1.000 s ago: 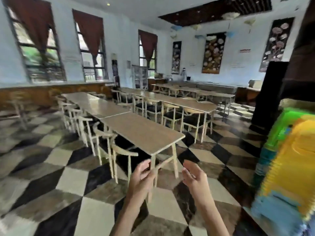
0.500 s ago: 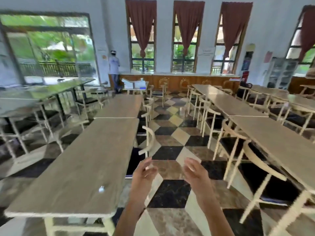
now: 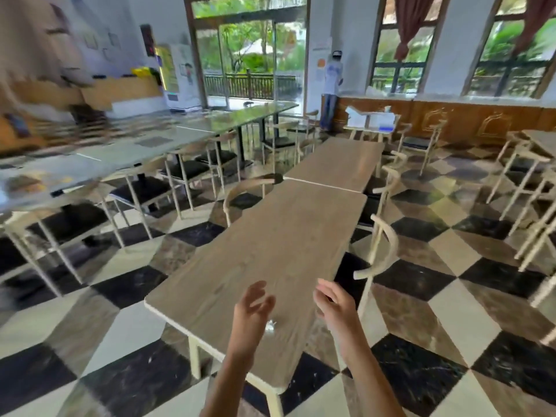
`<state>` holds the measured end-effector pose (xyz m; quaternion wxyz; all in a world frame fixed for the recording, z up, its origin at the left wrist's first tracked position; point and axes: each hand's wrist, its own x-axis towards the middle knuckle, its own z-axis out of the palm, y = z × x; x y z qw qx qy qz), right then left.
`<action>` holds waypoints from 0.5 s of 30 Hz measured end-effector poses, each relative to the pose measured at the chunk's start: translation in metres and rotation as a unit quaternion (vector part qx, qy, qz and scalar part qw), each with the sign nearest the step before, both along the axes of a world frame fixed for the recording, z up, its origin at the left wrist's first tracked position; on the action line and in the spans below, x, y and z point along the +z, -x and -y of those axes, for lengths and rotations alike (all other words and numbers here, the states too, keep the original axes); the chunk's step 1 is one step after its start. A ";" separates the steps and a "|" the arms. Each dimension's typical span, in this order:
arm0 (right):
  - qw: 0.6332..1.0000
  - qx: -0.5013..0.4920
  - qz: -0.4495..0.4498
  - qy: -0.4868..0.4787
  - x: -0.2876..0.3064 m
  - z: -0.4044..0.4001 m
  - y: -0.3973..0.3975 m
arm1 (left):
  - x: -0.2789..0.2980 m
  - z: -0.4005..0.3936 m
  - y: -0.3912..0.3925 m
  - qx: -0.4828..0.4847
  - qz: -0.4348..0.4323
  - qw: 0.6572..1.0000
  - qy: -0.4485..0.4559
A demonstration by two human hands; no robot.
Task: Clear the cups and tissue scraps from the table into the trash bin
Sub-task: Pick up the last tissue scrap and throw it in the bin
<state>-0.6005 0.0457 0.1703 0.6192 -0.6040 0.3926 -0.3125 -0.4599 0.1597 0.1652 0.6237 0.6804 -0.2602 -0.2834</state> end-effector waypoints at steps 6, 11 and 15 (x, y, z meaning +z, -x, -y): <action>0.994 0.041 -0.032 -0.100 -0.053 0.035 -0.051 | -0.050 0.028 -0.034 0.043 -0.059 0.995 -0.073; 0.985 0.050 -0.085 -0.139 -0.096 0.061 -0.087 | -0.098 0.052 -0.067 0.062 -0.108 0.984 -0.128; 0.974 0.050 -0.132 -0.175 -0.129 0.076 -0.116 | -0.139 0.072 -0.094 0.053 -0.134 0.975 -0.171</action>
